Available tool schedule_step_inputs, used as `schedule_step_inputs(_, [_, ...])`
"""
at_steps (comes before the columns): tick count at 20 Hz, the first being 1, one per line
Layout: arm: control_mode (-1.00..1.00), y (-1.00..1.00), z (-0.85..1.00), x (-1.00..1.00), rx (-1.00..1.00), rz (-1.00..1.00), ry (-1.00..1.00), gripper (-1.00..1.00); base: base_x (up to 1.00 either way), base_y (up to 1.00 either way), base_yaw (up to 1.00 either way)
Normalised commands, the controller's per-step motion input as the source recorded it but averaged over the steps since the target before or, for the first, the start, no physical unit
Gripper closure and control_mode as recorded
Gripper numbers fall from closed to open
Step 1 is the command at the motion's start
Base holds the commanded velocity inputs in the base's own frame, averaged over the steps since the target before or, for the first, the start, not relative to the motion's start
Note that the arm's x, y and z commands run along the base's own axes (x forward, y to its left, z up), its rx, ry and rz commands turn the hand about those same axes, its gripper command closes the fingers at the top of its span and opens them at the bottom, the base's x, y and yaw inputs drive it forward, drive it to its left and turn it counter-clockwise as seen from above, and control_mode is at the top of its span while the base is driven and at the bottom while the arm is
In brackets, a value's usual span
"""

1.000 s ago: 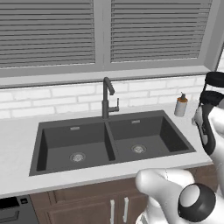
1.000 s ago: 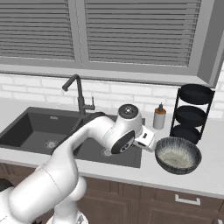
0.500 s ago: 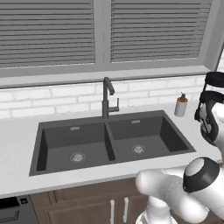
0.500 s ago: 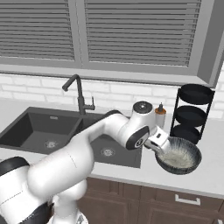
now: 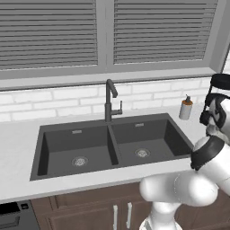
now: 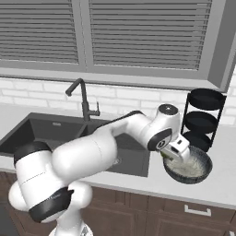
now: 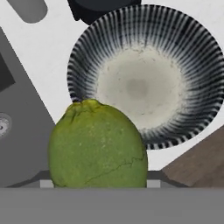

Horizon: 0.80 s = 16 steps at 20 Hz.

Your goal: Pick the lime from the sink and place it in the bowl. Then pick the bowl and place it in the microwave. Then close the microwave door and press the start button.

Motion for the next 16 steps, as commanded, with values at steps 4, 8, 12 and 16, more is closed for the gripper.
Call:
schedule_step_inputs(4, [-1.0,-0.23,-0.24,0.19,0.08,0.0,0.01,1.0,0.0,0.0,0.0])
schedule_step_inputs(8, [-1.0,-0.24,-0.35,0.29,0.06,0.0,0.0,1.0,0.0,0.0,0.0])
schedule_step_inputs(12, [-1.0,-0.21,-0.28,0.32,0.02,0.0,0.05,1.0,0.0,0.0,0.0])
schedule_step_inputs(16, [-1.0,-0.35,-0.39,0.18,0.04,0.0,0.04,1.0,0.0,0.0,0.0])
